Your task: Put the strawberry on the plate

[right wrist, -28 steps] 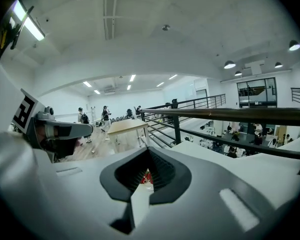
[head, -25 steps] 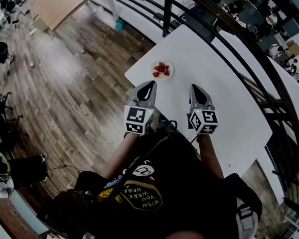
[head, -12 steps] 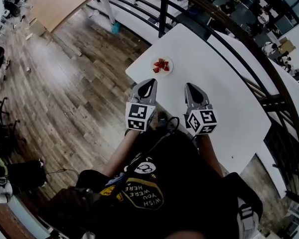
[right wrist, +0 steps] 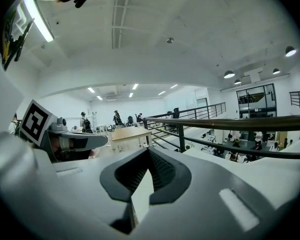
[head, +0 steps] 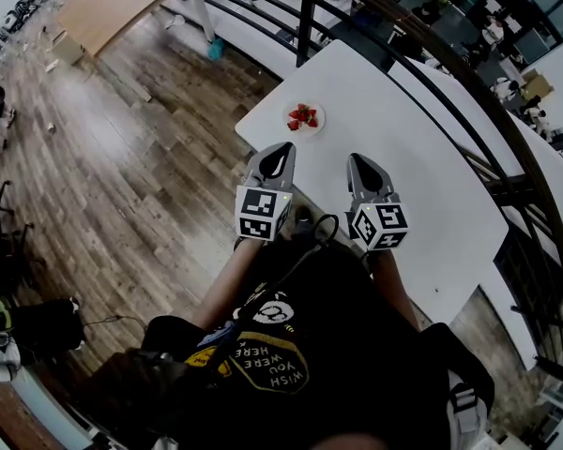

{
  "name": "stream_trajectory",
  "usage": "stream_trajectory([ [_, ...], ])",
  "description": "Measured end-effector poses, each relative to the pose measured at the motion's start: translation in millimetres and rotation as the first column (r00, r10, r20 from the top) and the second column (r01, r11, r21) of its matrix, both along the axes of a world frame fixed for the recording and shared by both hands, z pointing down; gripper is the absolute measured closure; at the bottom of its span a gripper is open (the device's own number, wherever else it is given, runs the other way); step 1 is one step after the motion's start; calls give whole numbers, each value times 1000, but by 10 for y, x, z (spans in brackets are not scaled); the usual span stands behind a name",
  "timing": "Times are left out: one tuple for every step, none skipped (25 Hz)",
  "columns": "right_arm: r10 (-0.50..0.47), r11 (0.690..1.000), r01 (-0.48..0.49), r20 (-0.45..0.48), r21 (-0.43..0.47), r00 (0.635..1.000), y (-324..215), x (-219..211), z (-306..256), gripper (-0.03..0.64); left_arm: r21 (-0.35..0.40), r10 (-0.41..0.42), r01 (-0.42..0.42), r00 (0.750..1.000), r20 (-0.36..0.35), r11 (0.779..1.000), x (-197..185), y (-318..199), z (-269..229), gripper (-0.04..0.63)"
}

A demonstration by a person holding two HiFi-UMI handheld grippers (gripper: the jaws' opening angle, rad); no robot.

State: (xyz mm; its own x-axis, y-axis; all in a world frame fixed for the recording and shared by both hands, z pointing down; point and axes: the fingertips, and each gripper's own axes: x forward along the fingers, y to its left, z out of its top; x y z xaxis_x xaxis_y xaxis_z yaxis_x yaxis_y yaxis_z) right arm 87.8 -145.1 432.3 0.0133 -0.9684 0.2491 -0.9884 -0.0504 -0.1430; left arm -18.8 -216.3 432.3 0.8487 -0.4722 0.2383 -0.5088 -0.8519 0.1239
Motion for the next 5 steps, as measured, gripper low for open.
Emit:
stream_trajectory([
  [-4, 1000, 4, -1, 1, 1000, 7, -20, 1, 614, 1, 4, -4, 1000, 1, 1000, 0, 18, 3, 595],
  [-7, 1000, 7, -2, 1, 1000, 14, -39, -2, 614, 2, 9, -9, 1000, 2, 1000, -2, 37, 6, 595],
  [-10, 1000, 10, -3, 2, 1000, 21, -57, -6, 614, 3, 12, -12, 1000, 3, 1000, -4, 54, 7, 595],
  [-12, 1000, 12, -4, 4, 1000, 28, -73, -11, 614, 4, 16, -16, 1000, 4, 1000, -8, 70, 8, 595],
  [-14, 1000, 14, -5, 5, 1000, 34, -89, -17, 614, 5, 19, -19, 1000, 5, 1000, -12, 84, 8, 595],
])
